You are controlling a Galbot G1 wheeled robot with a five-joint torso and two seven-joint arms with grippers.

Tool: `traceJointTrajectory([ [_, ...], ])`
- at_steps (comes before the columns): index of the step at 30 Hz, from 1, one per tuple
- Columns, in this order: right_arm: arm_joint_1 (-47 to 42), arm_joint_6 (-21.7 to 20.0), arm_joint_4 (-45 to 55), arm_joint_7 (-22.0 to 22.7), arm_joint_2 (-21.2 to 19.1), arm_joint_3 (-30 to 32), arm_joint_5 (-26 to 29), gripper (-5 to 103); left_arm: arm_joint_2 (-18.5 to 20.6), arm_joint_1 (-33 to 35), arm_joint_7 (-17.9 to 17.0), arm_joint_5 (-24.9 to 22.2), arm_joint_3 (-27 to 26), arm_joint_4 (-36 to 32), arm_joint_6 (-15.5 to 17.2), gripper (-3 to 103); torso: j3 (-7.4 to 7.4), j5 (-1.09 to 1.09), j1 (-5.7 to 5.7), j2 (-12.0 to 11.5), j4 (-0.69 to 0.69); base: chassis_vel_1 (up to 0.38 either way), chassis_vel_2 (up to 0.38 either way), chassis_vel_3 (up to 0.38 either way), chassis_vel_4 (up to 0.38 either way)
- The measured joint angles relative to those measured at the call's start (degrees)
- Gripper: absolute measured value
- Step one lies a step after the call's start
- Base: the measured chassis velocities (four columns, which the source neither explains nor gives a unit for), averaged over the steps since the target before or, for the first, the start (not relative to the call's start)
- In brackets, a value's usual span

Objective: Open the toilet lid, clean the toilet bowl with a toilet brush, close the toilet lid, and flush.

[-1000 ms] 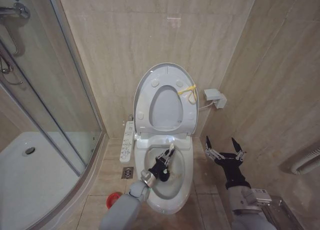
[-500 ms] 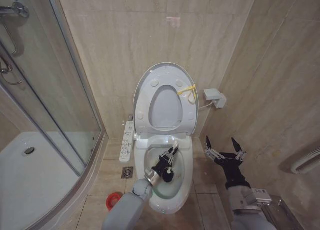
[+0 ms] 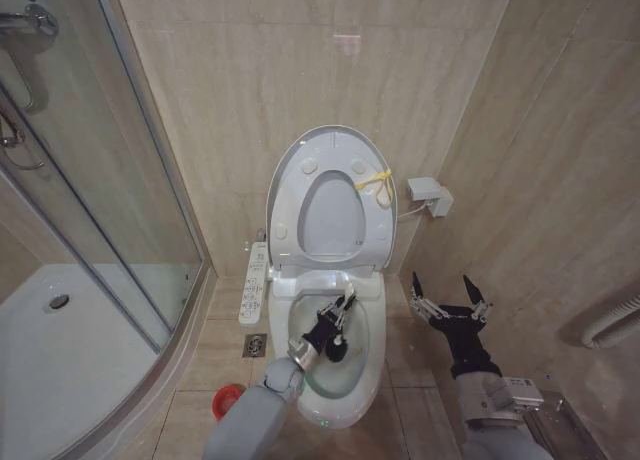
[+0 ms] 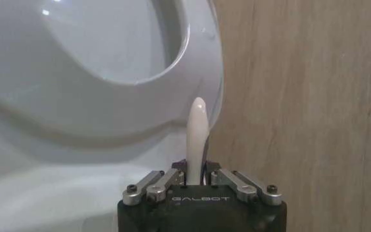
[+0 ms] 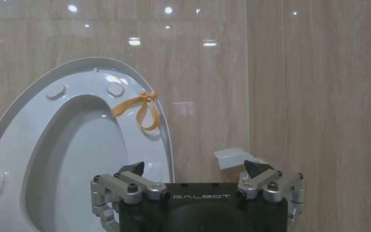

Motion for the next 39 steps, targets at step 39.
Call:
traceJointTrajectory([
  [39, 0.0, 0.0, 0.0, 0.0, 0.0, 0.0, 0.0, 100, -0.3, -1.9, -0.4, -2.7, 1.5, -2.4, 0.6, 18, 0.00, 0.00, 0.01, 0.0, -0.04, 0.000, 0.000, 0.000, 0.000],
])
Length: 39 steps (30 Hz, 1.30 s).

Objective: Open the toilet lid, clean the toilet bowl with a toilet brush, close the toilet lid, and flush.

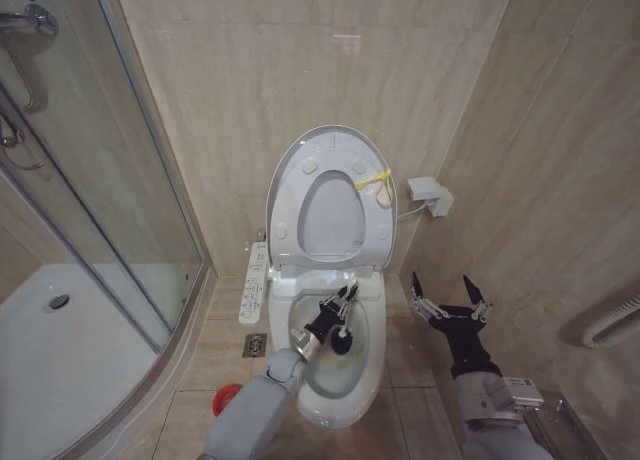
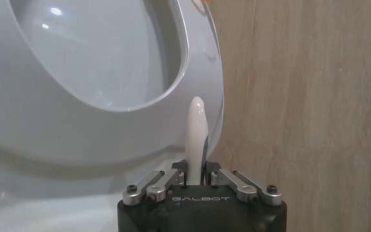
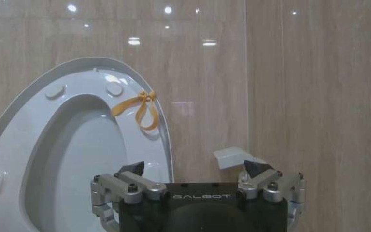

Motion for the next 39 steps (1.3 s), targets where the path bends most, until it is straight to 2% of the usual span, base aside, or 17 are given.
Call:
traceJointTrajectory([
  [5, 0.0, 0.0, 0.0, 0.0, 0.0, 0.0, 0.0, 100, 0.0, 1.2, 0.1, 1.4, -1.0, 2.1, -0.3, 18, -0.01, 0.00, -0.01, 0.0, 0.03, 0.000, 0.000, 0.000, 0.000],
  [9, 0.0, 0.0, 0.0, 0.0, 0.0, 0.0, 0.0, 100, 2.0, 3.8, 0.2, 1.6, -1.7, -2.5, 0.0, 18, 0.00, 0.00, -0.01, 0.0, 0.03, 0.000, 0.000, 0.000, 0.000],
  [12, 0.0, 0.0, 0.0, 0.0, 0.0, 0.0, 0.0, 100, 4.7, 7.4, 0.2, 1.8, -2.8, -9.5, -0.1, 18, 0.00, -0.01, 0.00, 0.0, 0.00, 0.000, 0.000, 0.000, 0.000],
  [13, 0.0, 0.0, 0.0, 0.0, 0.0, 0.0, 0.0, 100, 4.7, 7.4, 0.2, 1.8, -2.8, -9.5, -0.1, 18, 0.00, -0.01, 0.00, 0.0, 0.00, 0.000, 0.000, 0.000, 0.000],
  [16, 0.0, 0.0, 0.0, 0.0, 0.0, 0.0, 0.0, 100, 7.8, 11.2, 0.4, 3.3, -5.2, -15.0, -2.1, 18, 0.00, -0.01, -0.01, 0.0, 0.02, 0.000, 0.000, 0.000, 0.000],
  [19, 0.0, 0.0, 0.0, 0.0, 0.0, 0.0, 0.0, 100, 9.5, 13.2, 0.5, 3.6, -7.0, -16.7, -3.1, 18, 0.00, 0.00, -0.01, 0.0, 0.03, 0.000, 0.000, 0.000, 0.000],
  [27, 0.0, 0.0, 0.0, 0.0, 0.0, 0.0, 0.0, 100, 10.8, 14.0, 0.3, 2.2, -9.5, -17.4, -4.3, 18, 0.00, 0.00, -0.01, 0.0, 0.01, 0.000, 0.000, 0.000, 0.000],
  [35, 0.0, 0.0, 0.0, 0.0, 0.0, 0.0, 0.0, 100, 10.4, 12.9, 0.1, 1.9, -10.3, -17.4, -4.2, 18, 0.00, 0.00, 0.00, 0.0, 0.01, 0.000, 0.000, 0.000, 0.000],
  [39, 0.0, 0.0, 0.0, 0.0, 0.0, 0.0, 0.0, 100, 10.3, 13.1, -0.3, 1.9, -10.1, -20.0, -3.2, 18, 0.00, 0.00, 0.00, 0.0, 0.02, 0.000, 0.000, 0.000, 0.000],
])
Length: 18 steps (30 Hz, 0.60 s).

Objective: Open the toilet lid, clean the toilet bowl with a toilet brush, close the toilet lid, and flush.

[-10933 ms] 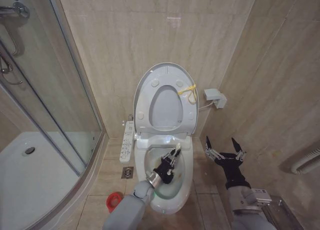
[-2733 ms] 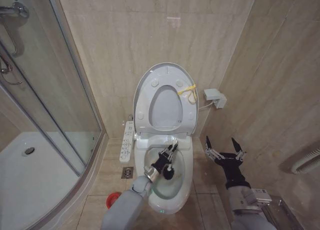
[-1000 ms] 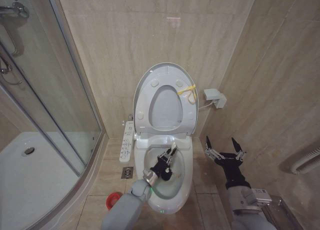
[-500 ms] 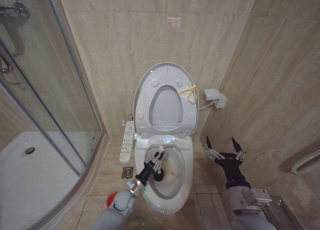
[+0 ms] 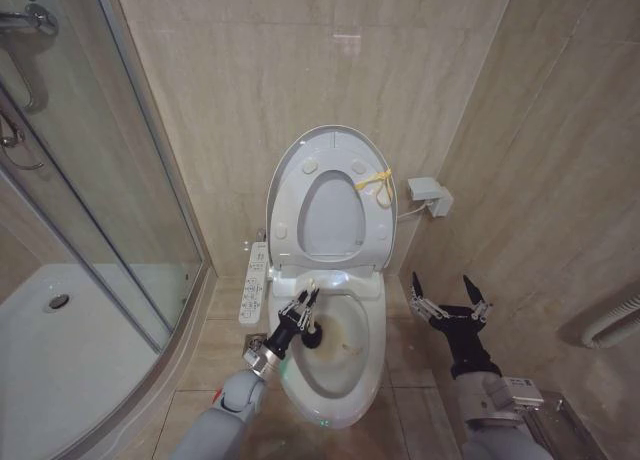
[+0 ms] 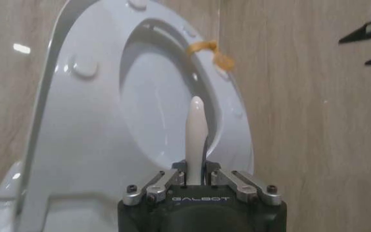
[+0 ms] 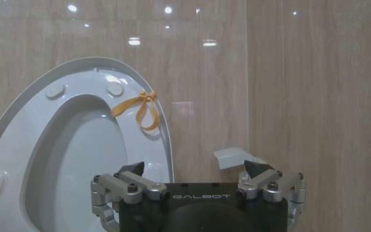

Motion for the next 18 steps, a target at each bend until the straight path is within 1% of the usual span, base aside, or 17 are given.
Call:
traceJointTrajectory([
  [3, 0.0, 0.0, 0.0, 0.0, 0.0, 0.0, 0.0, 100, 0.1, 0.6, -0.3, 0.2, 0.6, -1.8, 1.0, 18, 0.00, 0.00, 0.00, 0.0, 0.00, 0.000, 0.000, 0.000, 0.000],
  [8, 0.0, 0.0, 0.0, 0.0, 0.0, 0.0, 0.0, 100, -0.6, 0.2, -0.5, 0.4, 1.2, -1.2, 1.1, 18, 0.00, 0.00, 0.00, 0.0, 0.01, 0.000, 0.000, 0.000, 0.000],
  [11, 0.0, 0.0, 0.0, 0.0, 0.0, 0.0, 0.0, 100, -2.2, -1.7, -0.6, 0.5, 1.9, 1.7, 1.1, 18, 0.00, 0.00, 0.00, 0.0, 0.01, 0.000, 0.000, 0.000, 0.000],
  [13, 0.0, 0.0, 0.0, 0.0, 0.0, 0.0, 0.0, 100, -3.6, -4.0, -0.6, 0.0, 3.0, 5.4, 1.1, 18, 0.00, 0.01, 0.00, 0.0, -0.01, 0.000, 0.000, 0.000, 0.000],
  [14, 0.0, 0.0, 0.0, 0.0, 0.0, 0.0, 0.0, 100, -3.6, -4.0, -0.6, 0.0, 3.0, 5.4, 1.1, 18, 0.00, 0.01, 0.00, 0.0, -0.01, 0.000, 0.000, 0.000, 0.000],
  [16, 0.0, 0.0, 0.0, 0.0, 0.0, 0.0, 0.0, 100, -5.1, -6.6, -0.5, -1.1, 4.3, 10.2, 1.2, 18, 0.00, 0.01, 0.00, 0.0, -0.01, 0.000, 0.000, 0.000, 0.000],
  [17, 0.0, 0.0, 0.0, 0.0, 0.0, 0.0, 0.0, 100, -5.5, -7.3, -0.5, -1.3, 4.5, 11.5, 1.2, 18, 0.00, 0.01, 0.00, 0.0, 0.00, 0.000, 0.000, 0.000, 0.000],
  [18, 0.0, 0.0, 0.0, 0.0, 0.0, 0.0, 0.0, 100, -5.5, -7.3, -0.5, -1.3, 4.5, 11.5, 1.2, 18, 0.00, 0.01, 0.00, 0.0, 0.00, 0.000, 0.000, 0.000, 0.000],
])
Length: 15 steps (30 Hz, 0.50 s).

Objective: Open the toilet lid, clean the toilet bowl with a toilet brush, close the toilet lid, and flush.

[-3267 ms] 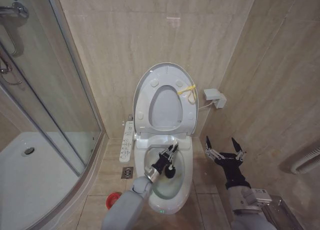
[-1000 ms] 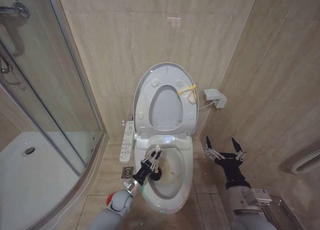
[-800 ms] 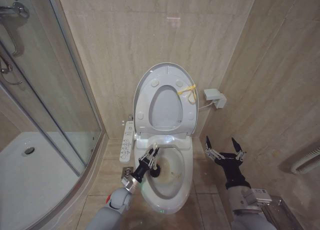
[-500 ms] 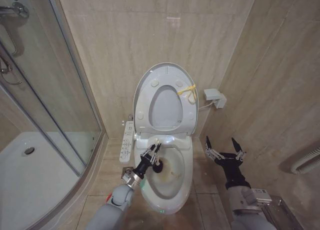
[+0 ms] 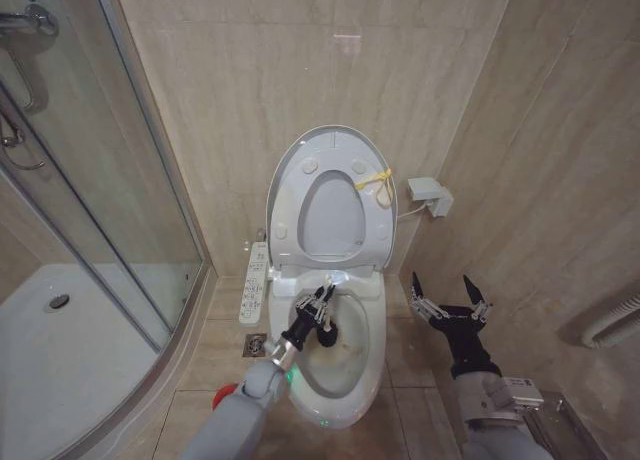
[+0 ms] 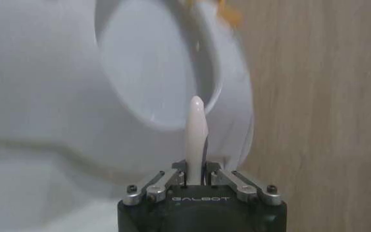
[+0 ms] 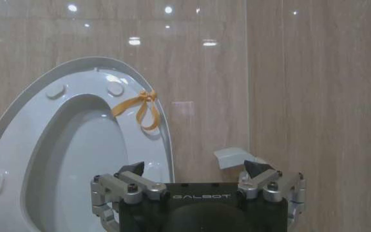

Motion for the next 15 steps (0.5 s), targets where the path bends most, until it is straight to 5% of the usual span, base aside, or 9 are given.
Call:
traceJointTrajectory([
  [5, 0.0, 0.0, 0.0, 0.0, 0.0, 0.0, 0.0, 100, -6.7, -8.3, 1.0, -0.3, 2.3, 13.9, 0.0, 18, 0.00, 0.00, 0.01, 0.0, -0.02, 0.000, 0.000, 0.000, 0.000],
  [15, 0.0, 0.0, 0.0, 0.0, 0.0, 0.0, 0.0, 100, -8.2, -9.9, 1.5, 0.4, 5.0, 16.0, 0.8, 18, 0.00, 0.00, 0.01, 0.0, 0.01, 0.000, 0.000, 0.000, 0.000],
])
